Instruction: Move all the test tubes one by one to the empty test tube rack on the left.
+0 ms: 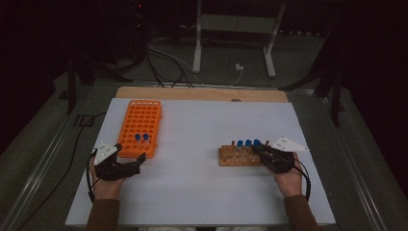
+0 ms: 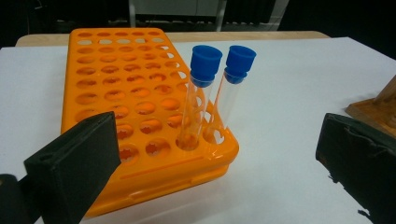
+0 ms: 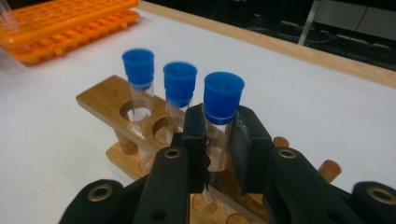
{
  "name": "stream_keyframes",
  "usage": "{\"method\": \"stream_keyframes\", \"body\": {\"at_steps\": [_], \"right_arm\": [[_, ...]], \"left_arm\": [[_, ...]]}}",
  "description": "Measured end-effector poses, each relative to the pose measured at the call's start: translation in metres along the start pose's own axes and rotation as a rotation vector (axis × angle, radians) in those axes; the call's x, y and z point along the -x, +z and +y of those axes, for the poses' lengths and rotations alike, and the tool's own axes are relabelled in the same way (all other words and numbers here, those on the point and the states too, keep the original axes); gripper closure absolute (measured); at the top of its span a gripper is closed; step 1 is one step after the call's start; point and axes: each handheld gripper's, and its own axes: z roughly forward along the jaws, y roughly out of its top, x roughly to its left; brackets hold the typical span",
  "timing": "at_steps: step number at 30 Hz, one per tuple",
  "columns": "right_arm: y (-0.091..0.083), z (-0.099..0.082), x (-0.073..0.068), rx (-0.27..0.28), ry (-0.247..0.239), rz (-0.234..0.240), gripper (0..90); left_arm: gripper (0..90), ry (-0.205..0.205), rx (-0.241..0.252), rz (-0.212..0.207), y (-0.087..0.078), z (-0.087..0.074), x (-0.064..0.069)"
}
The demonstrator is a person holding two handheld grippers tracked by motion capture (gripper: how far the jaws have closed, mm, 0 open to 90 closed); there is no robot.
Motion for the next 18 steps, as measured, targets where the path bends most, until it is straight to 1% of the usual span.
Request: {"method": "stream_keyframes", "body": {"at_steps": [10, 18], "right_arm": [[-0.015, 0.013, 0.001, 0.054, 0.013, 0.001, 77.2], [-0.027, 0.028, 0.001, 0.095, 0.015, 0.011, 77.2]], "left_arm": [[0.5, 0.0, 0.006, -0.005, 0.0, 0.0, 0.0], [0.5, 0.009, 0.008, -0.018, 0.0, 0.0, 0.002]]}}
